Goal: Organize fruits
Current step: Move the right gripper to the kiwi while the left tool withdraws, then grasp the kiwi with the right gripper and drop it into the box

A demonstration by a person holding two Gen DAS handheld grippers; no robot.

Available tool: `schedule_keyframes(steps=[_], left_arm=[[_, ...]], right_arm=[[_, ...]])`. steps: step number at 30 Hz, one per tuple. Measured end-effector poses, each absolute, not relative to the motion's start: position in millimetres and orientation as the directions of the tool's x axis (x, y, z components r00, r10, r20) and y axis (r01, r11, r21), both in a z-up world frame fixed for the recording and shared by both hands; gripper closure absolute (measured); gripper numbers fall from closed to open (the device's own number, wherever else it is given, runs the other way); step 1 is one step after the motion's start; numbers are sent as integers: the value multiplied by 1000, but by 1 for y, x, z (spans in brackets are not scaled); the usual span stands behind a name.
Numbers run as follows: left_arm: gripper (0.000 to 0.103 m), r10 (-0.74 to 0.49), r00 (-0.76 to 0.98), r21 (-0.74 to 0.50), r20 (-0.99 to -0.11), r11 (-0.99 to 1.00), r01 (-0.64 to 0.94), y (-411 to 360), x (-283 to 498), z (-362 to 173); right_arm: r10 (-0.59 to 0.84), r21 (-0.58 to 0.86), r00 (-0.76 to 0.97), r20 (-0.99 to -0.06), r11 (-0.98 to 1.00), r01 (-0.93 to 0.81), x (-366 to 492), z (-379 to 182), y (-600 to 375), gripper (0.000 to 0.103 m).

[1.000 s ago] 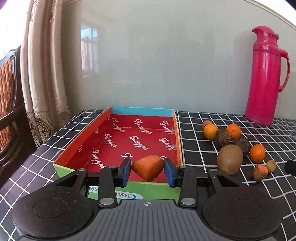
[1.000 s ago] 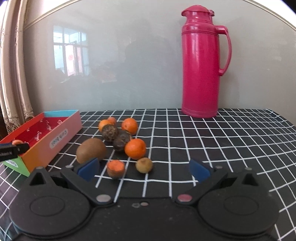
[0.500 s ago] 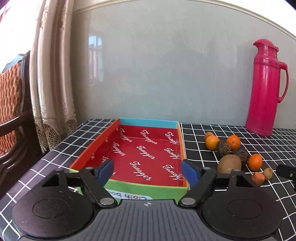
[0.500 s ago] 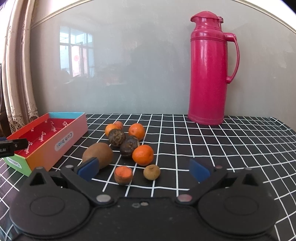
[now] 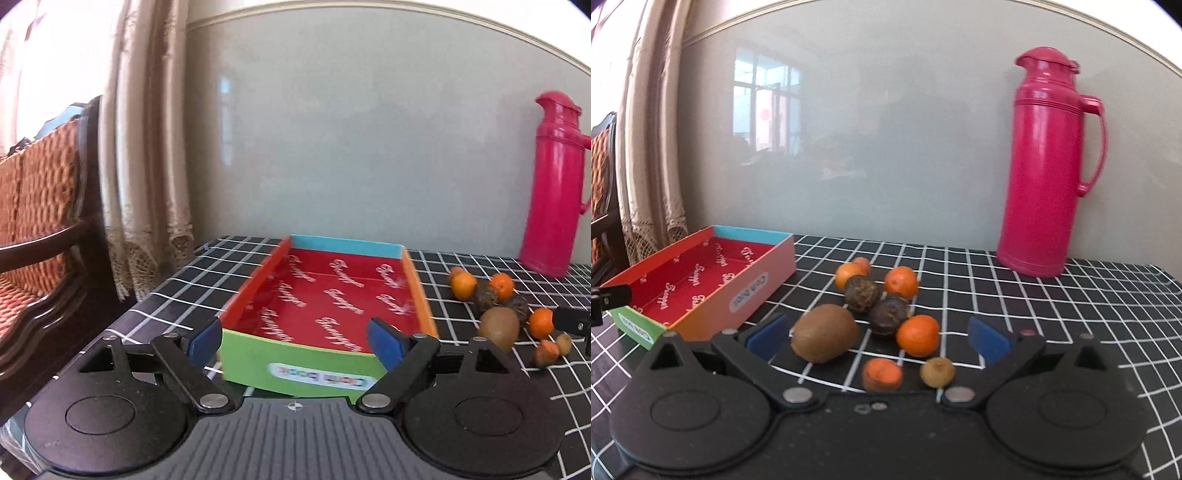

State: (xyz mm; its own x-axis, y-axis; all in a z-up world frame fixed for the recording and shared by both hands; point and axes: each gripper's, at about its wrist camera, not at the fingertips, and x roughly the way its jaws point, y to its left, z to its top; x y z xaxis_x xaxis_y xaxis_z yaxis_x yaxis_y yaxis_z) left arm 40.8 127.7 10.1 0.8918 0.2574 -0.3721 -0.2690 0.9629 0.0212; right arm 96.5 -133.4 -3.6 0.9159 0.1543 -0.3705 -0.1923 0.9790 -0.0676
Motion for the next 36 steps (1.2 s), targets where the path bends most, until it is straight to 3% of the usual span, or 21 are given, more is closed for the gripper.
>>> schedule_keyframes(steps=[15, 18, 25, 29, 36], left_arm=[[17, 357, 842, 14, -405, 923, -385, 188, 36, -8], [17, 365, 841, 15, -399, 920, -392, 193, 36, -9], [17, 374, 826, 22, -422, 915, -403, 205, 37, -12], [17, 380, 822, 13, -423, 910, -414, 211, 34, -12], [17, 381, 833, 2, -400, 910, -415, 216, 25, -4]], right_arm=[[153, -116, 880, -450, 967, -228, 140, -27, -89, 12], [148, -119, 870, -470, 966, -229, 148, -32, -84, 19], [107, -133, 837, -536, 969, -209, 167, -45, -75, 45], [100, -141, 841, -532, 969, -204, 165, -45, -73, 46], [190, -107, 892, -411, 961, -254, 138, -13, -63, 46]])
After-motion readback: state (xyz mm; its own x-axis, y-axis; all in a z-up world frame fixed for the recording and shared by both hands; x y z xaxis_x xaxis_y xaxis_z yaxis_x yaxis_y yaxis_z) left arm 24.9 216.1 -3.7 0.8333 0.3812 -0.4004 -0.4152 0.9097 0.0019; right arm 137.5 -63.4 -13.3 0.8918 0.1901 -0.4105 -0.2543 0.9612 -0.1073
